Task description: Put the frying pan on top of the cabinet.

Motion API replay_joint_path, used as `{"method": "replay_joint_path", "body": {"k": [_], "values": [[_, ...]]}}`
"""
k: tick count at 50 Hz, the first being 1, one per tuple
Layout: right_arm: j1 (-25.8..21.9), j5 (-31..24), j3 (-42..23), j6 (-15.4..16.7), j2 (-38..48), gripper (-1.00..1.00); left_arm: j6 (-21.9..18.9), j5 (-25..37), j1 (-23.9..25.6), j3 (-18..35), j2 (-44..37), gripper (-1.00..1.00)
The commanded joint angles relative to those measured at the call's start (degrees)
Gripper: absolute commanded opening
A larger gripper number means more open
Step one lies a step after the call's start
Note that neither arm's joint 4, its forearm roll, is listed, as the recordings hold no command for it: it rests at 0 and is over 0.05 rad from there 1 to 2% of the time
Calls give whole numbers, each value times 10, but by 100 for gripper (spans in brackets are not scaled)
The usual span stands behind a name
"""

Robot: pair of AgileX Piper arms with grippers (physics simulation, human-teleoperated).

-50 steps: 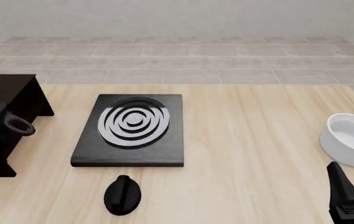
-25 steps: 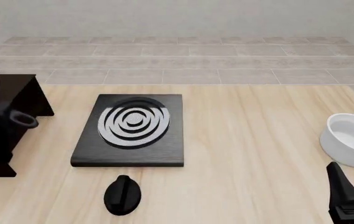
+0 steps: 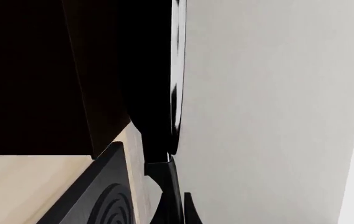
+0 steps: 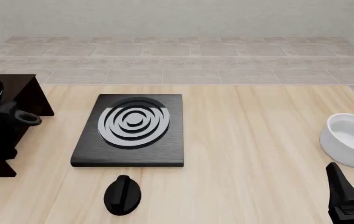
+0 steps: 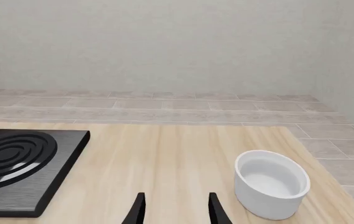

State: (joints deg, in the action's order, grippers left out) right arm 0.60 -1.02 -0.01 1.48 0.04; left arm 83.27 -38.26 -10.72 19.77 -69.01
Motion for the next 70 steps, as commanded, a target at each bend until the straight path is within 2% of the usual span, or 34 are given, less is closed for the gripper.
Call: {"method": "replay_joint_path", "body": {"k": [1,47,48,58,70], "values": [[-1,-1,0,1,0,100,3,-34,-7,7,-32,-100],[1,0,0,1,0,100,8,-72,-25,-11,-70,-100],[0,0,0,1,0,100,8,-76,-26,-12,-68,100],[0,-1,0,3,0,100,-7,-55,-36,-10,-66,100],[0,-1,0,2,0,100,-8,-62,-43,-12,-72,100]]}}
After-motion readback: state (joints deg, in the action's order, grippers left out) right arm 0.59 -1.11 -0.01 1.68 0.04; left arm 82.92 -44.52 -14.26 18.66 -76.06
